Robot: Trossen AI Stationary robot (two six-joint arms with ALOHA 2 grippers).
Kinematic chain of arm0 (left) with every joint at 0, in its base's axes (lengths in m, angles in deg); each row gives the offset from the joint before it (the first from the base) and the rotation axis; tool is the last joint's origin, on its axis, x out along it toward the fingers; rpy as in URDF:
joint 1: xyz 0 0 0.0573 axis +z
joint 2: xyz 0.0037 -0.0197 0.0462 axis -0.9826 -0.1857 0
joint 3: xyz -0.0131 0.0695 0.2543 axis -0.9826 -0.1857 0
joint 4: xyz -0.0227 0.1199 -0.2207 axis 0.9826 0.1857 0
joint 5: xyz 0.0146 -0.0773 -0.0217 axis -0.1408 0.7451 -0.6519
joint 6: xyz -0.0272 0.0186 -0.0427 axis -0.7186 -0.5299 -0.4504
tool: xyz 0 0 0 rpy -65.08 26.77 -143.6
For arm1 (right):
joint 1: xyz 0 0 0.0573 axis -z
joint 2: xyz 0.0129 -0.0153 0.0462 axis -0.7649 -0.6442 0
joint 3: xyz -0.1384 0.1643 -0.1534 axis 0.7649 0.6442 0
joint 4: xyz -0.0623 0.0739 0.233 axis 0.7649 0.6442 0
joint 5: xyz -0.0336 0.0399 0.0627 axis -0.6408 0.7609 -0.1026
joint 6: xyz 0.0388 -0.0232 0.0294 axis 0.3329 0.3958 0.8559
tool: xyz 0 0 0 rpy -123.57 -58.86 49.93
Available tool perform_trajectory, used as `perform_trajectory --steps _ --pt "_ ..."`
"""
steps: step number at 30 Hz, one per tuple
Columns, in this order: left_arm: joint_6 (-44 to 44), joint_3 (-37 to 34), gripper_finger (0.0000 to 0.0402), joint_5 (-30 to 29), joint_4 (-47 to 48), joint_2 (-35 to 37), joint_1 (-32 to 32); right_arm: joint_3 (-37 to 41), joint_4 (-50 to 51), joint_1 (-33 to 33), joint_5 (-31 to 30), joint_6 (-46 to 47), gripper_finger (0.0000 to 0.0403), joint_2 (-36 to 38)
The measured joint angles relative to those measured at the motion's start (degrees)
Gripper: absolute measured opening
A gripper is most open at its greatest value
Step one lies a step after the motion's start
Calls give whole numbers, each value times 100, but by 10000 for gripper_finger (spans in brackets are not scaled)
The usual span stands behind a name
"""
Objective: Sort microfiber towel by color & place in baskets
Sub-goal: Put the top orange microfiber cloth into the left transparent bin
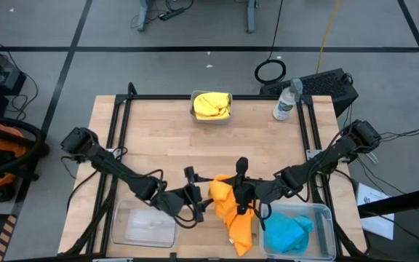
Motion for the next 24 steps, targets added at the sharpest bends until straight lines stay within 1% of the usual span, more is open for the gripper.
perform_trajectory --steps 4,7,9,12,14,15,18,21,22,24 --pt "-23 0 294 -55 -26 1 63 0 2 3 33 56 4 0" --pt "175 0 294 -35 -131 -1 140 0 -5 4 413 65 4 0" --pt "340 0 294 252 -154 1 240 0 -3 4 542 65 4 0" --pt "566 0 281 1023 -165 1 386 0 2 4 557 72 4 0" --pt "832 0 251 1321 -277 1 413 0 -1 4 570 85 4 0" --pt "956 0 227 1386 -311 0 407 0 -3 4 578 104 5 0" --pt "1180 0 133 1388 -273 1 396 0 57 -7 634 235 22 0" --pt "1165 -11 36 1368 -99 19 380 -2 186 -4 606 551 56 8" --pt "1162 -11 22 1380 -42 22 375 -5 234 -2 601 679 70 11" --pt "1144 -11 22 1413 97 44 370 -13 355 2 548 884 99 20"
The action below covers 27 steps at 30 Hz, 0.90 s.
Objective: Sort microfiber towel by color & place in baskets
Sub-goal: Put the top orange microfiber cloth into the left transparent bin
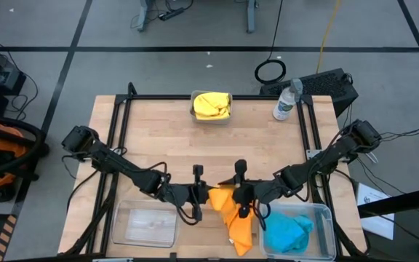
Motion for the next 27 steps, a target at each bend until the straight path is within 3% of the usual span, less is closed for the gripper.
perform_trajectory --steps 6,11,17,22,27 --pt "-8 33 27 49 511 262 -142 26 602 -62 -63 411 187 58" --pt "-226 104 18 -5 1276 864 -387 20 1131 -97 -183 890 227 203" --pt "-1029 626 16 -8 2971 1662 -1075 20 1135 -195 -146 1098 234 205" --pt "-2600 1149 15 244 4352 1944 -1764 20 1056 -252 -131 1135 224 205" --pt "-4096 1204 15 677 4993 1928 -2407 15 1013 -267 -131 1125 215 205"
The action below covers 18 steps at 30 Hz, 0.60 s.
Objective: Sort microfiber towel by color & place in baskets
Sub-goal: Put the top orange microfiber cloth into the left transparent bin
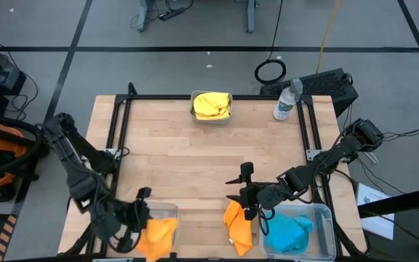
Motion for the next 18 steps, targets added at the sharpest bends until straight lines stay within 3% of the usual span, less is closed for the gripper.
perform_trajectory --steps 3,7,12,18 --pt "-822 -1 15 -5 630 -135 -245 0 -3 0 3 73 211 0" --pt "-1281 -43 15 -412 1491 -404 -359 0 -31 -20 9 138 210 0" --pt "-1355 -407 39 -97 1486 -793 -293 0 -37 -30 28 203 210 0" --pt "-2247 -459 73 391 1322 -1188 -291 0 -44 -33 28 191 210 0"
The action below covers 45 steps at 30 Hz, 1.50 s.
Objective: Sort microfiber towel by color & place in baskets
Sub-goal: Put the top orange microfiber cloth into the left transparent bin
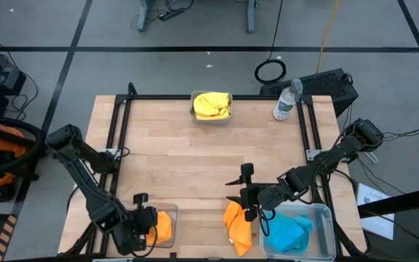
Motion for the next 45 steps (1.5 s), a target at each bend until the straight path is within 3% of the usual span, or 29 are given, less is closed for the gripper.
perform_trajectory --steps 6,9,14,19,22,28,39,45 --pt "-1066 0 115 3 -2 -42 0 0 -6 0 -2 -36 210 0" --pt "-1137 0 153 101 -72 -42 1 0 4 0 0 -69 210 0" --pt "-1143 2 206 897 -110 -28 4 0 89 0 -1 -71 210 0" --pt "-1149 4 223 1011 -146 26 147 0 94 0 -2 -63 210 0" --pt "-1100 4 222 716 -388 26 231 0 92 0 -2 -41 210 0" --pt "-378 -57 175 202 -917 -84 370 0 146 -19 -2 23 210 -2" --pt "-199 -249 10 237 -1015 -785 378 -99 421 -430 320 598 210 -4" --pt "-235 -249 25 385 -934 -916 454 -680 1129 -476 1149 1957 210 -21"
